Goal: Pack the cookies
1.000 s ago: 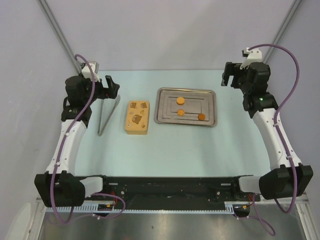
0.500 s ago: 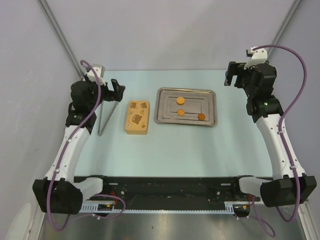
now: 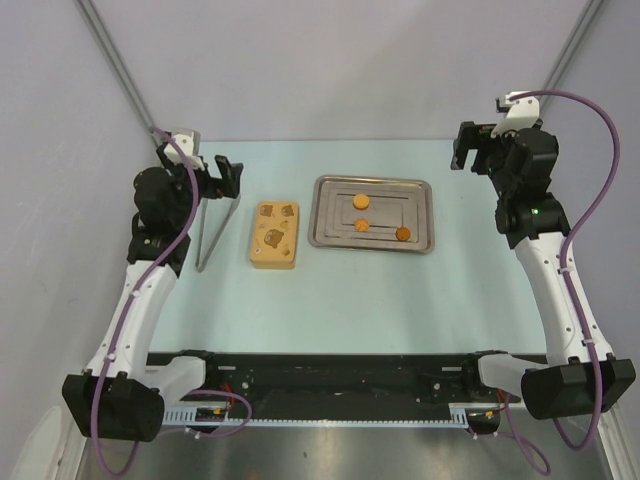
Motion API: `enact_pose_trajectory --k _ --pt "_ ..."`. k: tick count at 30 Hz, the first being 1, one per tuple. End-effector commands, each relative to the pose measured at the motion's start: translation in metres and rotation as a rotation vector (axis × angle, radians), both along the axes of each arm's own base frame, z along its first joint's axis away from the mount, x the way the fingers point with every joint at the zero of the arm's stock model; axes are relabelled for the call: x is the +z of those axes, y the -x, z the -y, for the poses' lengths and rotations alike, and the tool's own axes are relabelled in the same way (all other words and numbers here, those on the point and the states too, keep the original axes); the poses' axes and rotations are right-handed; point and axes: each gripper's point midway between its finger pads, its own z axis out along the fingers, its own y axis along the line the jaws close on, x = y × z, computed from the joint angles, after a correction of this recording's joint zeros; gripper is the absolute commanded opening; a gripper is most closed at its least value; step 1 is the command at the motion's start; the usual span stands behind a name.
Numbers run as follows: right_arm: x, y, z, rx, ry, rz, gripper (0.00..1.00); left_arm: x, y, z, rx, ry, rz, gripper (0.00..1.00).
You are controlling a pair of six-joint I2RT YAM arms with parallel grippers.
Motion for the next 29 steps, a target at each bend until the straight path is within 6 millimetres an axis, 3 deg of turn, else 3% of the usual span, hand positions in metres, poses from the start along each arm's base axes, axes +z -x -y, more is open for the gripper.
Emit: enact_pose_trajectory --k 1,11,29 --pt "0.019 0.002 0.002 0.001 0.004 0.063 1.00 0.022 0.003 -0.002 0.011 -0.012 0.078 1.00" --pt "0.022 0.005 0.001 0.005 0.003 0.070 1.00 0.031 0.007 -0.003 0.015 -0.012 0.106 1.00" --pt "0.018 0.005 -0.004 0.028 0.004 0.056 1.00 0.028 0.006 -0.004 0.018 -0.018 0.105 1.00"
